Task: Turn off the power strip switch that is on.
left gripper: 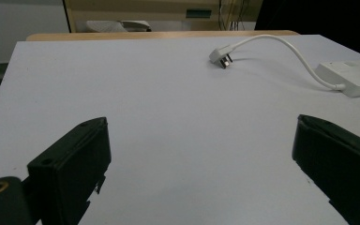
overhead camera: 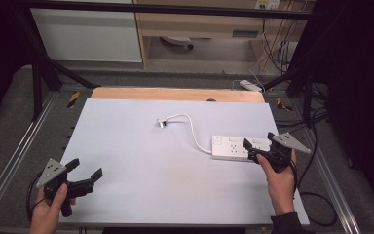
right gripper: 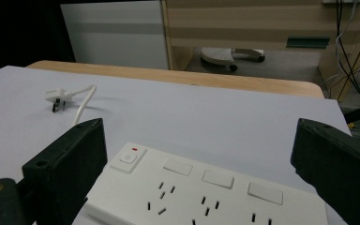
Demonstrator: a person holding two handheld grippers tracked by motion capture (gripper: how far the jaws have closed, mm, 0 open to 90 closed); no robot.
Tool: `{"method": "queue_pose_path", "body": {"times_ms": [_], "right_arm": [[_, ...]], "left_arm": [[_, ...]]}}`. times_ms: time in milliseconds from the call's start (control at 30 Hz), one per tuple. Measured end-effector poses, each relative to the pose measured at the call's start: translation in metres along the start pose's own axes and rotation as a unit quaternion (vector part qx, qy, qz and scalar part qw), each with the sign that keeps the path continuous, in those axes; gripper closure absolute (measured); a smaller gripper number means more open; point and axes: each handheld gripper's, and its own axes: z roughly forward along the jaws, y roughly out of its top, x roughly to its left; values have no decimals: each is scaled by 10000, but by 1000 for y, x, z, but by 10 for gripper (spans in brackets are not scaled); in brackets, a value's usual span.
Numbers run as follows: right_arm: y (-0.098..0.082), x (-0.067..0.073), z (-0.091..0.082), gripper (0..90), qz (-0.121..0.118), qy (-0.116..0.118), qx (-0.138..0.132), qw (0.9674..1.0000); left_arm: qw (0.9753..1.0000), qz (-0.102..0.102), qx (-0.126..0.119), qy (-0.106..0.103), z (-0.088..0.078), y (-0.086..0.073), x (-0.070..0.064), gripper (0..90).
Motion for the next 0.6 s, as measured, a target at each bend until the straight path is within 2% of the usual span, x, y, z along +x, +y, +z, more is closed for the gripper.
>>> {"method": "queue_pose_path", "body": {"times_ms": [600], "right_arm": [[12, -11, 16, 57, 47, -53, 4, 10000]], "left_arm": [[10000, -15, 19, 1, 1, -1, 0, 46]]}}
